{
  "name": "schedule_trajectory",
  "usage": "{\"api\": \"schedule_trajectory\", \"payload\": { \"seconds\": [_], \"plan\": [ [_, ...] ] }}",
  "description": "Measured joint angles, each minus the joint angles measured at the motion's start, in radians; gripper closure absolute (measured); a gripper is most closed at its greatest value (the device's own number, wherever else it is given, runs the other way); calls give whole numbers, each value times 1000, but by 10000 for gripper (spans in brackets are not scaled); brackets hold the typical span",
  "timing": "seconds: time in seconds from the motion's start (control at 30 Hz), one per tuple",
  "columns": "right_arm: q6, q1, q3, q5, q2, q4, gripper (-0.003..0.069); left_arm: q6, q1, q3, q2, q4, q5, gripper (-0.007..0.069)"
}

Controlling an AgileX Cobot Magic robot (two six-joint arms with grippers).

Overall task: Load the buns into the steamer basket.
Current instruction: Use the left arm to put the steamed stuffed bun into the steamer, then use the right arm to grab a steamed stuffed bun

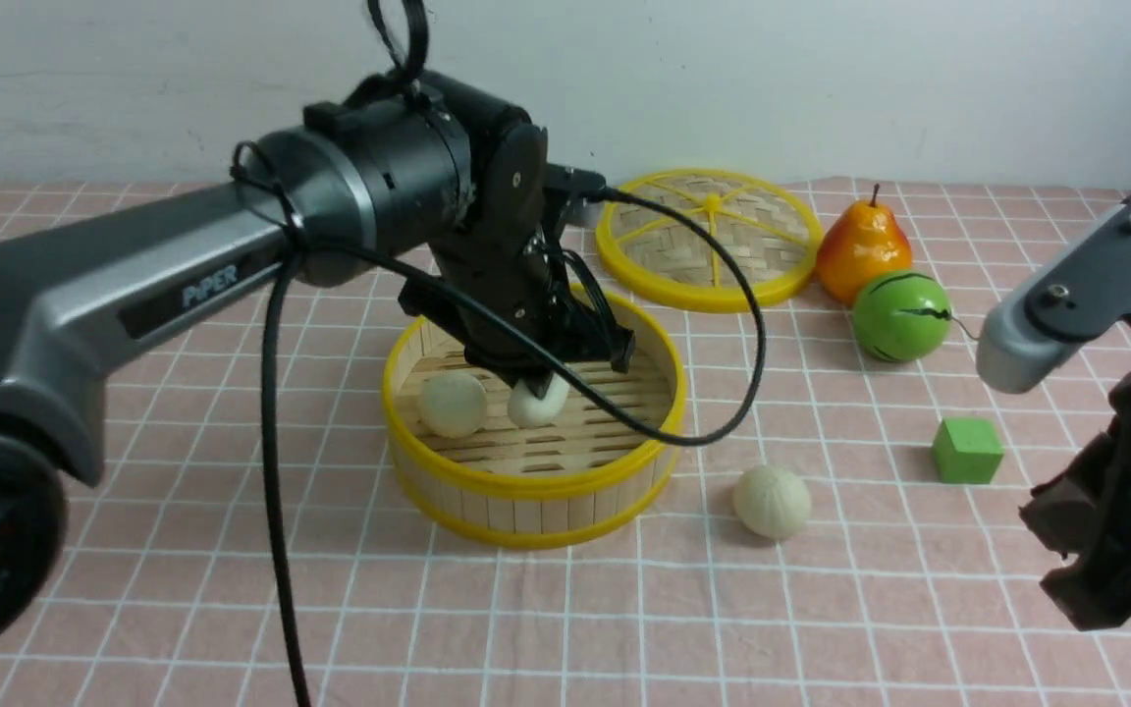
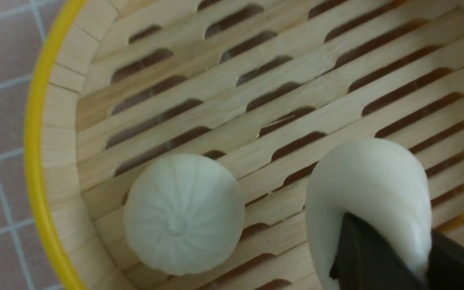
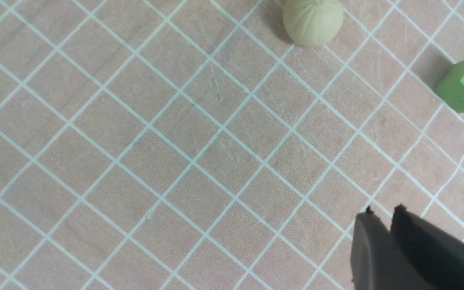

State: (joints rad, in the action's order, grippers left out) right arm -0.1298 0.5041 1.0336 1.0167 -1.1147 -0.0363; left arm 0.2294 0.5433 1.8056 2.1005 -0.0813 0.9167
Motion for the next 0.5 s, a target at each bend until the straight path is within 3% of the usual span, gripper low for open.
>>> {"api": "schedule_trajectory", "payload": {
  "seconds": [0.07,0.1,0.13,0.33,0.4,0.5],
  "plan": [
    [0,0,0,2,0,0,580,0,0,0,41,2,-3,449],
    [0,0,0,2,0,0,580,0,0,0,44,2,-3,449],
    [0,0,0,2,0,0,580,1,0,0,58,2,-11,366],
    [91,-41,0,-51,-1,-22,579,1,0,46,64,7,11,77],
    [112,-96,0,-79,-4,-18,579,1,0,93,60,7,66,26],
    [112,-183,14,-97,-27,36,579,1,0,165,26,7,157,8]
  ]
}}
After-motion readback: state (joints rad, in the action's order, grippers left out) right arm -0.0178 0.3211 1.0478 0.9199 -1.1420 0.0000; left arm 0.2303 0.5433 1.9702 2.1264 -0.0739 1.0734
